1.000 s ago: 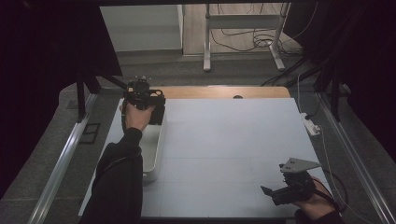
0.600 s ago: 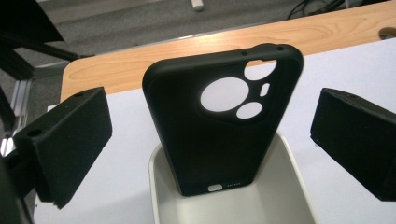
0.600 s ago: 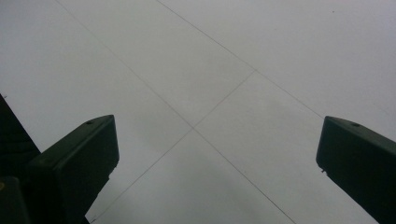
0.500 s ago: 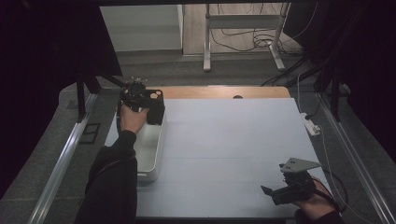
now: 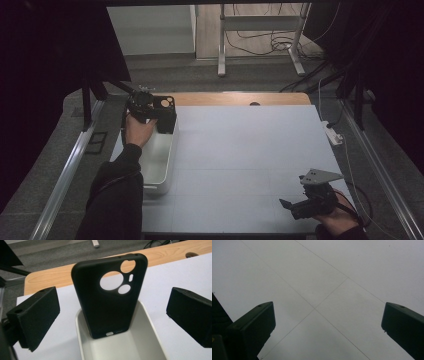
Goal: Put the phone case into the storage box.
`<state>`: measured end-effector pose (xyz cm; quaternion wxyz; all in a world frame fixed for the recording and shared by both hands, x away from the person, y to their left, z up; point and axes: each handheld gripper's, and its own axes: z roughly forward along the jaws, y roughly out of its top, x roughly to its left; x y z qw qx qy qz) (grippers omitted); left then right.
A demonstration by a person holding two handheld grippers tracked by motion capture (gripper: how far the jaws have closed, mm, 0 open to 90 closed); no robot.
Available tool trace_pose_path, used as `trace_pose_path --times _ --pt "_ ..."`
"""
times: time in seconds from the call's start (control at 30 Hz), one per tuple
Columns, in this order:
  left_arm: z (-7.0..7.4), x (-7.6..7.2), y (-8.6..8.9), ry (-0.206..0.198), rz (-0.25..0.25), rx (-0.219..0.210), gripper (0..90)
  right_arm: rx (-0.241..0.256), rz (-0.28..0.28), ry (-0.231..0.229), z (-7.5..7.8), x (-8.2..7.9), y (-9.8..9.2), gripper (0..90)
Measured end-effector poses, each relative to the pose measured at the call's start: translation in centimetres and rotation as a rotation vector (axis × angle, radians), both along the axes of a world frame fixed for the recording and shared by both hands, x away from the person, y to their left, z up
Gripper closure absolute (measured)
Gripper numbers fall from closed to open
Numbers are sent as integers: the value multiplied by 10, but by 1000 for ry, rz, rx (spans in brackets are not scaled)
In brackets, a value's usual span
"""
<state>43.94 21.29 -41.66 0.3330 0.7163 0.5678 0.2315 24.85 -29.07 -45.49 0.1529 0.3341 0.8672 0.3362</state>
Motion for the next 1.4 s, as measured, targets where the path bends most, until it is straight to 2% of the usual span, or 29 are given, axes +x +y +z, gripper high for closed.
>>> trace_pose_path --times 0.47,0.63,1.03,1.23,1.4 --pt "1 -11 6 -13 -57 -59 0 -4 -5 1 0 0 0 0" --pt "0 -17 9 -18 -92 -82 0 -4 -5 2 0 0 0 0" --pt "-4 -29 15 -40 -144 -93 0 5 -10 2 0 1 -1 0" --pt "-6 -35 16 -60 -172 -128 0 7 -20 2 0 1 -1 0" --pt "-8 -40 18 -58 -189 -148 0 12 -33 0 1 1 -2 0"
